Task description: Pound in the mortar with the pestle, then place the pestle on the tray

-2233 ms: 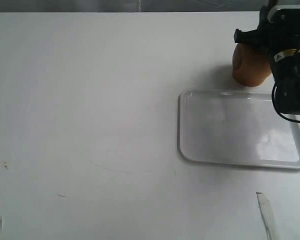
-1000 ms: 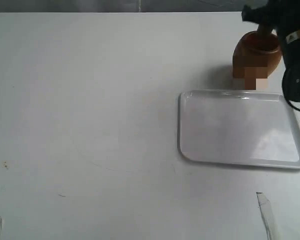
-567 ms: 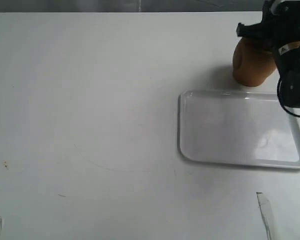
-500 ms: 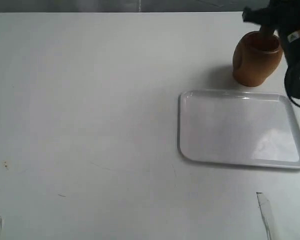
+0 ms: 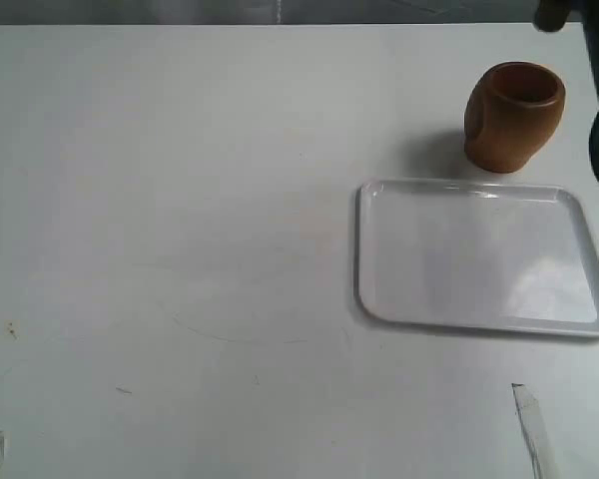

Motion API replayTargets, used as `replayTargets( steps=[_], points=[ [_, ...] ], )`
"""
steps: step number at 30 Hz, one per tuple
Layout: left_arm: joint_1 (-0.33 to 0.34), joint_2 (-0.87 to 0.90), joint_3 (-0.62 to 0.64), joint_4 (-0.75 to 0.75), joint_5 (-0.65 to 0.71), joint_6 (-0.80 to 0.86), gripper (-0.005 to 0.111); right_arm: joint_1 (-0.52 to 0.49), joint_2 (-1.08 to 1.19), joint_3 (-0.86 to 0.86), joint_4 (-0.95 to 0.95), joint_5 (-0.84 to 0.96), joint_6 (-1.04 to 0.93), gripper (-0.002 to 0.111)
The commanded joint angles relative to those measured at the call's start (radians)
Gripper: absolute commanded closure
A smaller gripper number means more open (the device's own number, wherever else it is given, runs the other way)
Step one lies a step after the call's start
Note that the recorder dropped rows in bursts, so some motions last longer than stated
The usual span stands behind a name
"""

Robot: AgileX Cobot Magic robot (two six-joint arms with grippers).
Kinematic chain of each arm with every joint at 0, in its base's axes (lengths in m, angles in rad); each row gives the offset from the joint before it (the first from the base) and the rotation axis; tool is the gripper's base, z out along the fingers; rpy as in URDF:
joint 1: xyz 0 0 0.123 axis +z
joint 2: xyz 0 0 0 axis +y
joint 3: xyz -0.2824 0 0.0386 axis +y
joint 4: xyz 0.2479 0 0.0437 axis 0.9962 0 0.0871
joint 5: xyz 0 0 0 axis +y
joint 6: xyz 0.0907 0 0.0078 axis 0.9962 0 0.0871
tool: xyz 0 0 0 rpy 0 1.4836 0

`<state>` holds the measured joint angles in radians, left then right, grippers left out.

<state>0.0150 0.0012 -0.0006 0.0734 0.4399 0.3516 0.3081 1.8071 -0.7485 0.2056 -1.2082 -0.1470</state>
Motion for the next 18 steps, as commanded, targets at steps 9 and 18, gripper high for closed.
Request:
replayTargets(
  steps=[9, 18],
  points=[
    [-0.008, -0.001, 0.001, -0.007, -0.003, -0.008, 0.107, -0.009, 0.295, 0.002, -0.005, -0.013, 0.019, 0.108],
    [-0.008, -0.001, 0.001, -0.007, -0.003, -0.008, 0.107, -0.009, -0.143, 0.000, -0.165, 0.044, 0.008, 0.108]
  ],
)
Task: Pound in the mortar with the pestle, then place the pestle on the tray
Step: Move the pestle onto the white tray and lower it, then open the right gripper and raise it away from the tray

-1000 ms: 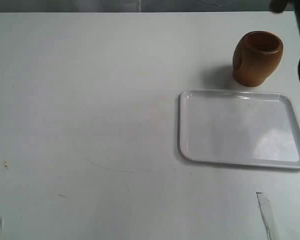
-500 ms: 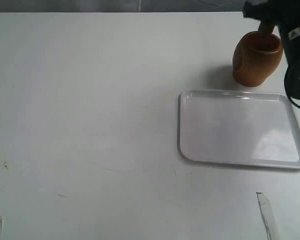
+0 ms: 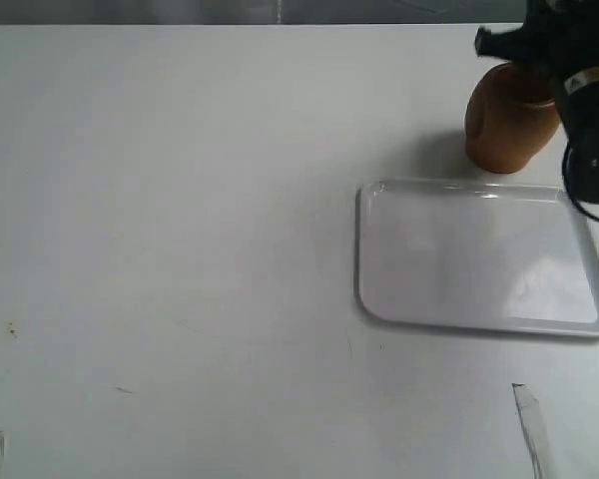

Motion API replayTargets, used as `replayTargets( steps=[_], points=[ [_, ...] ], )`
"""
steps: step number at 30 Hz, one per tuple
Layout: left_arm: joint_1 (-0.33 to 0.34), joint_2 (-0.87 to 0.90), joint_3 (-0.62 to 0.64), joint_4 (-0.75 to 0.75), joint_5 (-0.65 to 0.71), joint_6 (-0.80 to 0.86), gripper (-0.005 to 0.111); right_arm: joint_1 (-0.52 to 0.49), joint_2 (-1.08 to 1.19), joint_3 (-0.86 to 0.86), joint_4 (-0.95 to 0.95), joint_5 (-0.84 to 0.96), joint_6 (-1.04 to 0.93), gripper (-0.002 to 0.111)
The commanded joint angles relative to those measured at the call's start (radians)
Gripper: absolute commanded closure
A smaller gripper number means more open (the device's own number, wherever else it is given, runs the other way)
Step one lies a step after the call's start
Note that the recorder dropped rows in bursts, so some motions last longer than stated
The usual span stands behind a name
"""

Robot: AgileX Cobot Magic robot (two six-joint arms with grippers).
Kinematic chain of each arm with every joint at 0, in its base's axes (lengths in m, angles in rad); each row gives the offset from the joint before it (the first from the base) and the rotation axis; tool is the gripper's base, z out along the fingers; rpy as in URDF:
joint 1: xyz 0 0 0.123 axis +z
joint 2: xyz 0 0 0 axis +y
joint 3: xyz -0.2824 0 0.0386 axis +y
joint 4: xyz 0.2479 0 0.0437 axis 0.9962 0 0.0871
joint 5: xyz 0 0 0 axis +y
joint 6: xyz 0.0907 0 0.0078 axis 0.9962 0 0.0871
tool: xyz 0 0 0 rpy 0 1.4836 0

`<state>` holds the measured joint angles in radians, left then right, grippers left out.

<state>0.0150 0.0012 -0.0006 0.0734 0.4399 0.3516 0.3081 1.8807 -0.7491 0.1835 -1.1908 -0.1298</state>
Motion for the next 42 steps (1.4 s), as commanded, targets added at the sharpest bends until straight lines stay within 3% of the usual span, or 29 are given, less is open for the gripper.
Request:
replayTargets(
  steps=[1, 6, 9, 11, 13, 17, 20, 23, 34, 37, 42],
  points=[
    [-0.008, -0.001, 0.001, -0.007, -0.003, -0.008, 0.107, -0.009, -0.279, -0.016, -0.220, 0.107, -0.028, 0.108],
    [-0.008, -0.001, 0.001, -0.007, -0.003, -0.008, 0.107, 0.030, -0.482, -0.230, -0.761, 0.861, 0.093, 0.108],
    [-0.008, -0.001, 0.001, -0.007, -0.003, -0.008, 0.107, 0.099, -0.508, -0.323, -0.927, 1.336, 0.130, 0.108],
    [-0.008, -0.001, 0.001, -0.007, -0.003, -0.008, 0.107, 0.136, -0.506, -0.345, -0.932, 1.550, 0.056, 0.108],
    [-0.008, -0.001, 0.001, -0.007, -0.003, -0.008, 0.107, 0.172, -0.499, -0.347, -0.837, 1.701, -0.110, 0.108],
    [-0.008, -0.001, 0.001, -0.007, -0.003, -0.008, 0.107, 0.210, -0.468, -0.347, -0.371, 1.985, -0.595, 0.108],
    [-0.008, -0.001, 0.001, -0.007, -0.003, -0.008, 0.107, 0.223, -0.425, -0.347, -0.118, 2.190, -0.775, 0.108],
    [-0.008, -0.001, 0.001, -0.007, -0.003, -0.008, 0.107, 0.237, -0.372, -0.347, -0.057, 2.244, -0.805, 0.108],
    [-0.008, -0.001, 0.001, -0.007, -0.003, -0.008, 0.107, 0.287, -0.192, -0.347, -0.050, 2.180, -0.801, 0.107],
    [-0.008, -0.001, 0.001, -0.007, -0.003, -0.008, 0.107, 0.287, -0.186, -0.347, -0.054, 2.160, -0.801, 0.093],
    [-0.008, -0.001, 0.001, -0.007, -0.003, -0.008, 0.107, 0.287, -0.186, -0.347, -0.123, 2.146, -0.771, 0.053]
  ],
)
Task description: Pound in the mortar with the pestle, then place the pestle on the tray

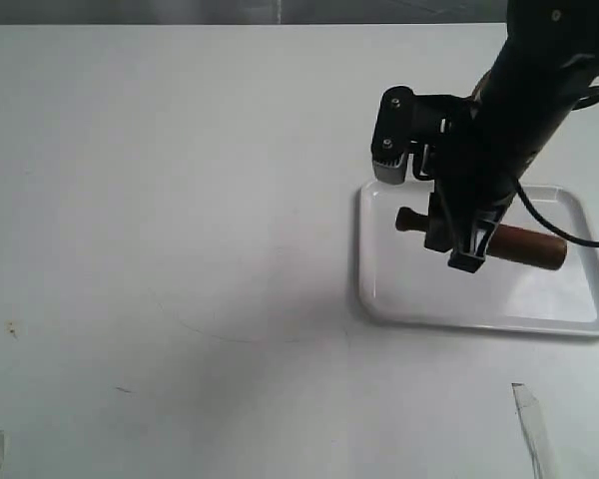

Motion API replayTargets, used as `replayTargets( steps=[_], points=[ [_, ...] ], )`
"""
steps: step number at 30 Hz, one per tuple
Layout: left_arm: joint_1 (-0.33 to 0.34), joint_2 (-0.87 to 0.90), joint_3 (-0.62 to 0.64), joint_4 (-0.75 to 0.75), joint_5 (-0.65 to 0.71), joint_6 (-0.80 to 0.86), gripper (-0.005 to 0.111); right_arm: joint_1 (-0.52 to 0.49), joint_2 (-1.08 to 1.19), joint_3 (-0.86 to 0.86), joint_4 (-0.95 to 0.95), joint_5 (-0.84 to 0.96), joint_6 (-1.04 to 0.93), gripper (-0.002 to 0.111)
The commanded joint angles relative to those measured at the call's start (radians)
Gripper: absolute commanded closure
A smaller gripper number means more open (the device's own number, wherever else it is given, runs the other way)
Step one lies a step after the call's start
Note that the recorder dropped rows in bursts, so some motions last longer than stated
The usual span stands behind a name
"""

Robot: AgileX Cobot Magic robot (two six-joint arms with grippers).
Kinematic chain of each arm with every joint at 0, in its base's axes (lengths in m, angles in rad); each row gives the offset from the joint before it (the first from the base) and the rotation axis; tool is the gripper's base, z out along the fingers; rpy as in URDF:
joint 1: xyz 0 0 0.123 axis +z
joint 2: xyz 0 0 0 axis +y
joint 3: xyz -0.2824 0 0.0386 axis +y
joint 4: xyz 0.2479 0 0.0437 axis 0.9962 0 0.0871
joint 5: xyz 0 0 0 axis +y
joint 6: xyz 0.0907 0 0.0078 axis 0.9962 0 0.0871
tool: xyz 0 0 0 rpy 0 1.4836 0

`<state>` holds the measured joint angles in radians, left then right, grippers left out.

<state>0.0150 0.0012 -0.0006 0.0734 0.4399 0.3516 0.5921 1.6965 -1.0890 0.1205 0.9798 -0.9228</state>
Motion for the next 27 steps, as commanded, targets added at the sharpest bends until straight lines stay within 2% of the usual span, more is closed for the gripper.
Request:
replayTargets(
  steps=[1, 3, 4, 7, 11, 12, 14, 19, 27],
  points=[
    [-0.008, -0.001, 0.001, -0.007, -0.003, -0.008, 0.107, 0.003, -0.004, -0.007, -0.088, -0.040, 0.047, 0.048],
    [-0.008, -0.001, 0.001, -0.007, -0.003, -0.008, 0.107, 0.003, -0.014, -0.007, -0.162, -0.080, 0.148, 0.040],
    [-0.008, -0.001, 0.001, -0.007, -0.003, -0.008, 0.107, 0.003, -0.017, -0.007, -0.209, -0.091, 0.190, 0.040],
    [-0.008, -0.001, 0.001, -0.007, -0.003, -0.008, 0.107, 0.003, -0.054, -0.007, -0.361, -0.111, 0.317, 0.047],
    [-0.008, -0.001, 0.001, -0.007, -0.003, -0.008, 0.107, -0.024, -0.120, -0.007, -0.574, -0.153, 0.534, 0.084],
    [-0.008, -0.001, 0.001, -0.007, -0.003, -0.008, 0.107, -0.041, -0.143, -0.007, -0.599, -0.180, 0.587, 0.095],
    [-0.008, -0.001, 0.001, -0.007, -0.003, -0.008, 0.107, -0.083, -0.190, -0.003, -0.604, -0.238, 0.656, 0.108],
    [-0.008, -0.001, 0.001, -0.007, -0.003, -0.008, 0.107, -0.169, -0.366, 0.079, -0.566, -0.475, 0.717, 0.108],
    [-0.008, -0.001, 0.001, -0.007, -0.003, -0.008, 0.107, -0.200, -0.705, 0.296, -0.563, -0.771, 0.719, 0.108]
  ],
)
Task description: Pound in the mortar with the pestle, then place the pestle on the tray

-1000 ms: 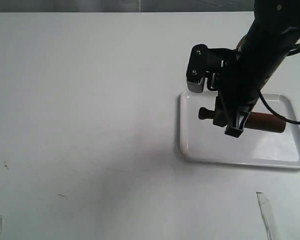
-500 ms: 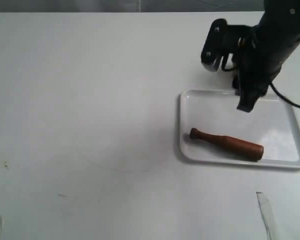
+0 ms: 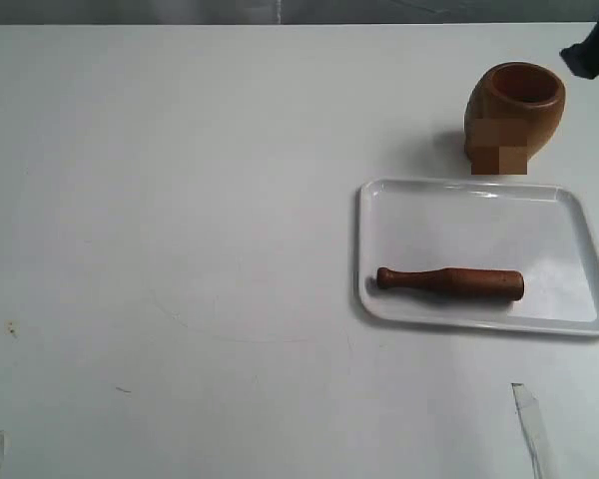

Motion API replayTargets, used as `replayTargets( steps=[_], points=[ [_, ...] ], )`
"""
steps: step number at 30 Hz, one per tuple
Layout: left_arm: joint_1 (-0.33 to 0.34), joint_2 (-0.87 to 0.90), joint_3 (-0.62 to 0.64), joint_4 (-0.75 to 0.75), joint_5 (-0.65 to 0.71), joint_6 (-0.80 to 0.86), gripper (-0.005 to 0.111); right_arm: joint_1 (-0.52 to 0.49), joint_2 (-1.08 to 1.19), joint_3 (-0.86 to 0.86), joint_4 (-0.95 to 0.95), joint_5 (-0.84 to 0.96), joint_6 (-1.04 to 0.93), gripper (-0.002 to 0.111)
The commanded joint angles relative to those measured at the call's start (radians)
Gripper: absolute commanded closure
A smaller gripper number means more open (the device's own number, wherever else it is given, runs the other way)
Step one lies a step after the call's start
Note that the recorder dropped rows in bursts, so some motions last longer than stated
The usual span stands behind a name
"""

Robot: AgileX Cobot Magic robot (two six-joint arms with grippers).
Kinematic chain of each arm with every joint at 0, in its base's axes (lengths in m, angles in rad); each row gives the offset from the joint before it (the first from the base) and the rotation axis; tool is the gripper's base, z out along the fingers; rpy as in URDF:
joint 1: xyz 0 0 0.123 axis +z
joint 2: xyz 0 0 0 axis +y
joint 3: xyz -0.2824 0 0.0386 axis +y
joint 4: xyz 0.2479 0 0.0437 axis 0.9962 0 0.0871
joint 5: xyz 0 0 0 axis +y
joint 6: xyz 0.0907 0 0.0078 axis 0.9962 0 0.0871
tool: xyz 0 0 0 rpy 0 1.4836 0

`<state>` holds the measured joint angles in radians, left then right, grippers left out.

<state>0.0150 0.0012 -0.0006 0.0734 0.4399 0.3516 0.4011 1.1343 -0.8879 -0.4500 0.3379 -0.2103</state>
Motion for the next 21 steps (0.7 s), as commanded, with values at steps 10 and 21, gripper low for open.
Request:
replayTargets(
  steps=[10, 21],
  points=[
    [-0.008, -0.001, 0.001, -0.007, -0.003, -0.008, 0.107, 0.019, -0.460, 0.402, 0.391, -0.621, 0.094, 0.108],
    [-0.008, -0.001, 0.001, -0.007, -0.003, -0.008, 0.107, 0.019, -0.671, 0.777, 0.411, -0.868, 0.203, 0.108]
  ],
)
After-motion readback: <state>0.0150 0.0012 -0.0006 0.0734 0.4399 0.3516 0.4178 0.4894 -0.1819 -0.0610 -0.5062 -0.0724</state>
